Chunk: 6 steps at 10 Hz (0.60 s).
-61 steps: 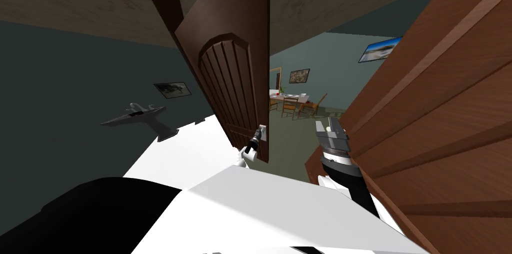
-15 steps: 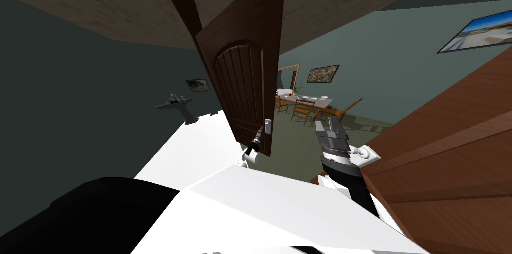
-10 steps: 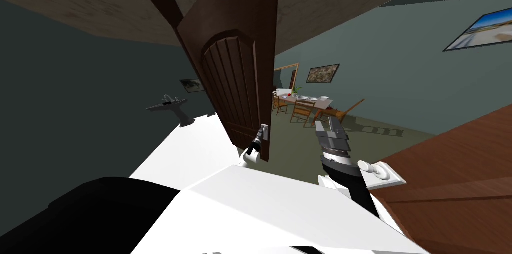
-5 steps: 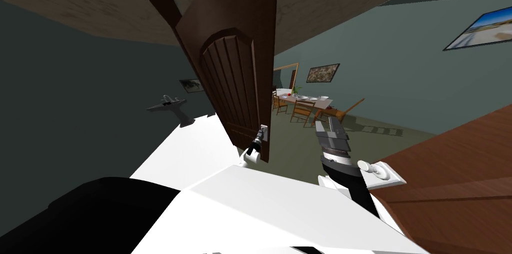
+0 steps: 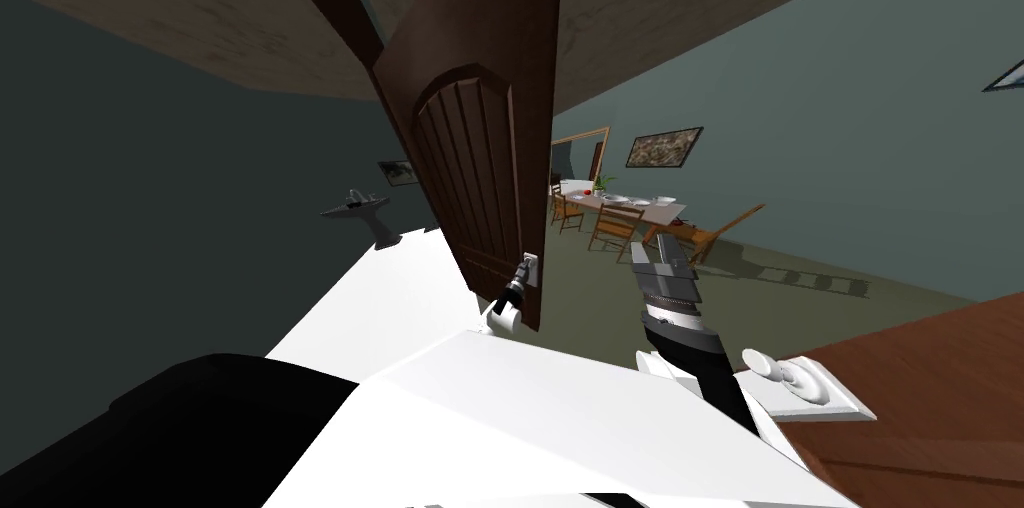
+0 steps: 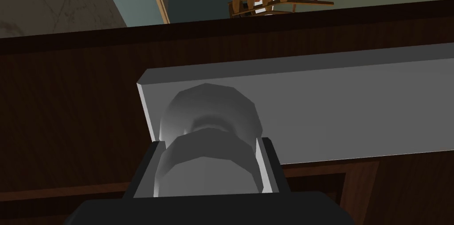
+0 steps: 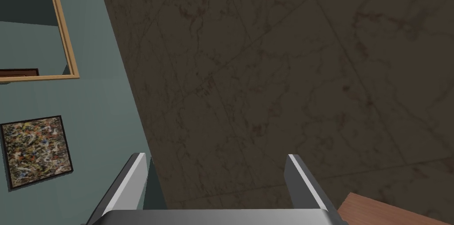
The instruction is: Push the door open
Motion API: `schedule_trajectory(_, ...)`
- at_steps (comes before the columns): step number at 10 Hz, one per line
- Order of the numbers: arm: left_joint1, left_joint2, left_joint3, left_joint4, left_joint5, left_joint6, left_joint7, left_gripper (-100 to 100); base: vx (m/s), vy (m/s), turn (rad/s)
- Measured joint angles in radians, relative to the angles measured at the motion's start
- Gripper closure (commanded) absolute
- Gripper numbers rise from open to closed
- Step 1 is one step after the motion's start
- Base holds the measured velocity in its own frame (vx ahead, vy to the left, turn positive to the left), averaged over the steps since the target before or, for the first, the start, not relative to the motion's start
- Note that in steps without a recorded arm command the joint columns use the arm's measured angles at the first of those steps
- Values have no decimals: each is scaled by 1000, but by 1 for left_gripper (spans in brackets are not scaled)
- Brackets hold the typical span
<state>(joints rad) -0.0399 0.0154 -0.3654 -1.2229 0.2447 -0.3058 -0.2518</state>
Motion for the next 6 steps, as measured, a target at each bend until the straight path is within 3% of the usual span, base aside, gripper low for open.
schedule_trajectory(3,30,9,-50,-33,35,2,-43,100,201,-92,250)
schedule_trajectory(6,47,9,-89,-60,70,0,-82,100,142,-86,213)
